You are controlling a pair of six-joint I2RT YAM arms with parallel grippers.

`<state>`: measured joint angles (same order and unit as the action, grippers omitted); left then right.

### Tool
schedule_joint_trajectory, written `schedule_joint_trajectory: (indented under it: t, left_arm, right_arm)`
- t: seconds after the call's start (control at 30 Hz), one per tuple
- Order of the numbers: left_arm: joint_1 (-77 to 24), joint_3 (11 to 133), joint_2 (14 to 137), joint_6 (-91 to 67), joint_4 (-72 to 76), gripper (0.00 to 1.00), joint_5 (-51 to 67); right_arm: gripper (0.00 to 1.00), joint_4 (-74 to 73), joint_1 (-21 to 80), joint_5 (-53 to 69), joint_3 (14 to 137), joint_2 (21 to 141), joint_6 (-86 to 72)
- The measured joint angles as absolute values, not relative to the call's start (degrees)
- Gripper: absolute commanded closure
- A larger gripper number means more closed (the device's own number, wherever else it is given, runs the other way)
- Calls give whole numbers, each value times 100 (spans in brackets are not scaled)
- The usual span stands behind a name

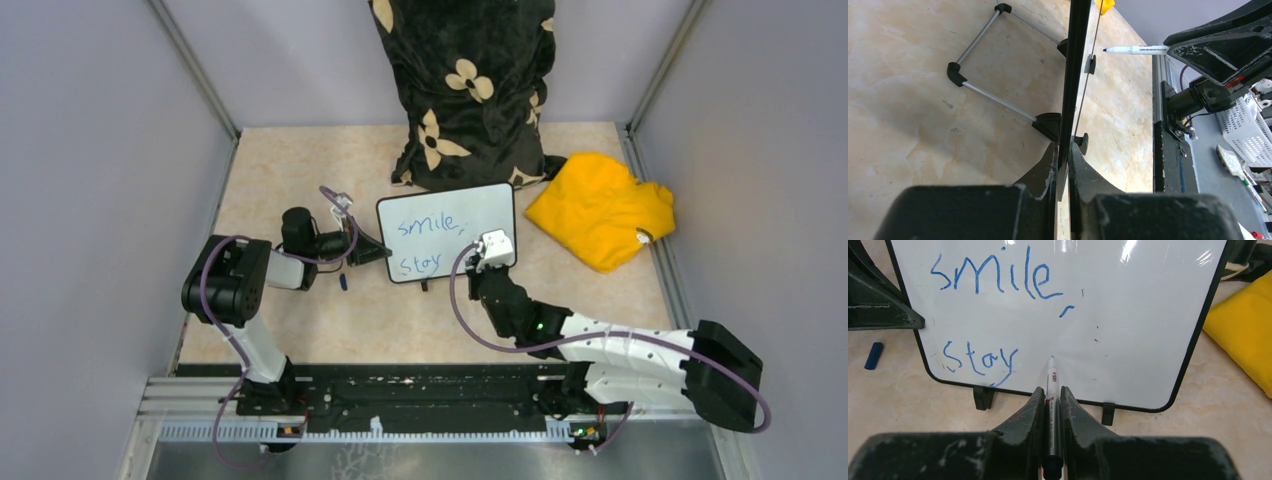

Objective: Write a sentence on the whiteboard

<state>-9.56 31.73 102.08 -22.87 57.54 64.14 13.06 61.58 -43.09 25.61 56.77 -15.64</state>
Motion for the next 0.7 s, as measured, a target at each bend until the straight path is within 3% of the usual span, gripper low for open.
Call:
schedule_joint_trajectory:
  t: [0.7]
  left_arm:
    - [-956,3192,10208,-2283,5710,100,6425]
  right_arm:
    - [100,2617,6289,-4521,2904,6692,-943]
